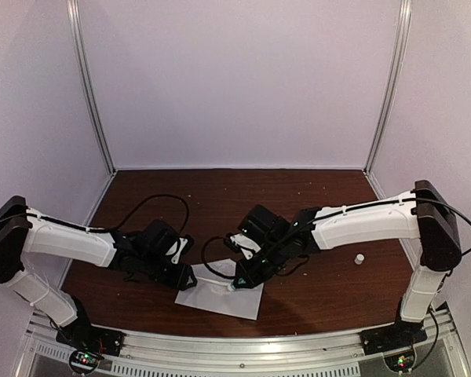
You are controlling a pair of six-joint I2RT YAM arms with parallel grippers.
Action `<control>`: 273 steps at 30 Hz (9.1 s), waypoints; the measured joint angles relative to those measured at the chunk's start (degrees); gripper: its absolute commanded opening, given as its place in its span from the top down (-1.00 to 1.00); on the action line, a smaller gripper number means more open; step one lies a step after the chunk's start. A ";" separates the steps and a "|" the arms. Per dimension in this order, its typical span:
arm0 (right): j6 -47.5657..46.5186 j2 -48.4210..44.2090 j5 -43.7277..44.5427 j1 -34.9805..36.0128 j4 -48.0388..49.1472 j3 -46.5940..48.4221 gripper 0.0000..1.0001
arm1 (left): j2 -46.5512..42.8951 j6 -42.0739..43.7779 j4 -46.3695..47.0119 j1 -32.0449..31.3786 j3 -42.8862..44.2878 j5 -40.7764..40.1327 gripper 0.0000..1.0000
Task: Place the letter into the envelope and seal it
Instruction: Paint the envelope at the center of the board.
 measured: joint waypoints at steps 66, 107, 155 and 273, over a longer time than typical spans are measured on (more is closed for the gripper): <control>-2.36 16.35 3.43 2.36 -2.54 18.91 1.00 | 1.53 0.02 2.75 0.50 -0.68 -3.37 0.36; 1.31 2.84 4.66 2.86 -1.46 2.19 1.00 | 1.14 -0.63 4.24 0.50 -1.62 -3.06 0.37; 0.70 4.17 7.48 3.10 1.22 10.82 1.00 | -3.30 -1.86 0.66 1.38 -2.43 -2.80 -0.06; -7.61 -22.73 -2.78 1.70 29.79 -10.25 0.36 | -9.33 -2.23 21.94 -0.74 17.49 33.51 1.00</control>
